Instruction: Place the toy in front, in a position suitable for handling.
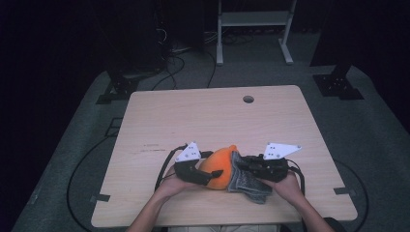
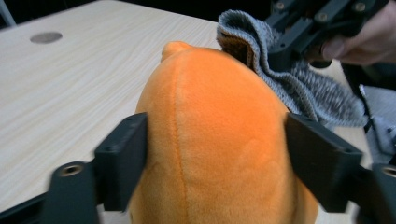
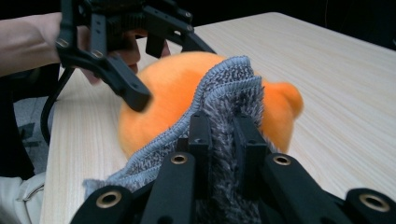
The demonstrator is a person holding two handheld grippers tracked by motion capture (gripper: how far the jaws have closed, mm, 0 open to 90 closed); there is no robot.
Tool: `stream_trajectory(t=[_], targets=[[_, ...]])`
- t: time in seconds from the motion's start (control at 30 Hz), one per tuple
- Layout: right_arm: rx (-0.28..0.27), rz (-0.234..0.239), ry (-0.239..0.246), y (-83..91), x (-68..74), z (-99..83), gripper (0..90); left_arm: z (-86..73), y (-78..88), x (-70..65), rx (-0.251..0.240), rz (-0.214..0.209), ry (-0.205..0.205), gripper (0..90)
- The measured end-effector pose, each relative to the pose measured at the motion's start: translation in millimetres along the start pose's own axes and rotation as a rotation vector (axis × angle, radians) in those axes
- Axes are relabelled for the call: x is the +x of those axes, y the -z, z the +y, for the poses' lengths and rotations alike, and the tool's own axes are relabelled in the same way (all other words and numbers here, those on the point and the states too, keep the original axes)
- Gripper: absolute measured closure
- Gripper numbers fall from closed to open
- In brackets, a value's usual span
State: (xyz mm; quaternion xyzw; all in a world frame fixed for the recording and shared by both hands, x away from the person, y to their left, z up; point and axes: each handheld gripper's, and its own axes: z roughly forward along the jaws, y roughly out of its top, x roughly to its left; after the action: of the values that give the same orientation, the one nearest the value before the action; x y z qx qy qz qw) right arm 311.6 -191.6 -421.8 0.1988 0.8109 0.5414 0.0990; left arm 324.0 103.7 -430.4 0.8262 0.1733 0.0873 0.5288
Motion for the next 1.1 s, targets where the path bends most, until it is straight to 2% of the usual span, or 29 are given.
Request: stream_trajectory(t=[0.13,0.3,0.43,0.53,0.63,0.67,0.73,0.8,0.93,1.0,1.1], targets=[[0.002,0.002,-0.030,0.2,-8.4,-3.5,79.1,-4.2,3.0,-0.1,0.002,-0.008,-0.012,33.1],[0.051,-0.023,-0.061,1.0,-19.9,-12.4,79.1,-4.3,1.8,-2.9,-0.004,-0.016,-0.033,34.1],[0.019,-0.017,-0.058,6.5,-15.8,-8.1,79.1,-3.4,0.7,-5.0,-0.002,-0.031,-0.060,34.8],[-0.046,0.024,-0.046,8.7,-6.9,3.3,79.1,-2.5,-2.1,-9.2,-0.002,-0.041,-0.088,35.5],[-0.082,0.048,-0.022,7.2,-0.4,14.2,79.1,-1.4,-3.9,-14.7,0.002,-0.053,-0.139,35.9],[-0.080,0.046,-0.015,6.3,0.8,16.5,79.1,-1.4,-3.8,-15.7,0.004,-0.053,-0.144,35.9],[-0.058,0.033,-0.002,2.8,-0.6,15.9,79.2,-1.9,-2.5,-14.2,0.006,-0.053,-0.137,35.9],[-0.057,0.029,-0.031,2.0,-6.9,9.9,79.2,-3.4,-1.7,-12.3,0.000,-0.054,-0.122,35.9],[-0.031,-0.015,-0.078,7.1,-17.8,-5.7,79.2,-4.4,-1.1,-10.1,-0.005,-0.059,-0.113,35.6],[0.007,-0.033,-0.085,10.4,-21.1,-11.6,79.1,-3.8,-1.7,-10.7,-0.005,-0.059,-0.118,35.4],[0.001,-0.029,-0.093,16.2,-19.5,-12.9,79.1,-2.5,-3.3,-12.8,-0.007,-0.059,-0.124,34.9]])
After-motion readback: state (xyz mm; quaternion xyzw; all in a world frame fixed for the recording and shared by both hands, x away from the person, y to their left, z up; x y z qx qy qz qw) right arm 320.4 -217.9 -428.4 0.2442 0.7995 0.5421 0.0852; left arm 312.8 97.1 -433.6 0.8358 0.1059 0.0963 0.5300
